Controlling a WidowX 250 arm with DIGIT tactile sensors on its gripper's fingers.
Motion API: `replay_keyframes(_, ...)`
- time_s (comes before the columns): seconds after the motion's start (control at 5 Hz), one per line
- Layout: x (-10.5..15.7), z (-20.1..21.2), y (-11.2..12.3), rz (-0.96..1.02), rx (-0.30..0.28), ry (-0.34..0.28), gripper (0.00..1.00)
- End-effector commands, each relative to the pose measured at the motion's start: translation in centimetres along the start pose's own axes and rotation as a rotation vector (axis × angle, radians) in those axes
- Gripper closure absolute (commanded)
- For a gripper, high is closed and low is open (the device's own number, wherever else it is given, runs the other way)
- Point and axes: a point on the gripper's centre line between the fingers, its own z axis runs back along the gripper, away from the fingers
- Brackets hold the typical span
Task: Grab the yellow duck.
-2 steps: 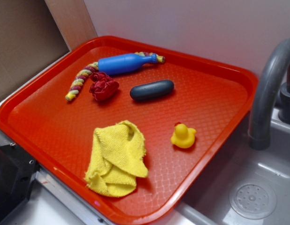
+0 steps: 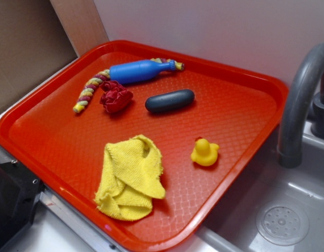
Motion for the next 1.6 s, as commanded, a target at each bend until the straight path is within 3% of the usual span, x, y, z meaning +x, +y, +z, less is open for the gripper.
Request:
replay_keyframes(0.0,6.1,-0.8,-3.7,-0.515,0.175,-0.094,0.00)
replay_keyframes(0.2,7.6,-2.8,-6.3,-0.765,0.174,-0.138,0.00)
replay_keyframes(0.4,9.8,-5.9,-10.0,-1.006,0.120,-0.197,0.00)
replay_keyframes(0.6,10.2,-8.7,-13.2,-1.221,-0.063,-0.251,0.00)
replay_keyframes(0.8,9.3,-10.9,-15.3,-1.463,-0.143,-0.191,0.00)
replay_keyframes(1.0,9.3,-13.2,-16.9,-1.525,-0.164,-0.085,0.00)
replay_keyframes(1.4,8.9,-17.4,-18.7,-1.553,-0.171,0.039,0.00)
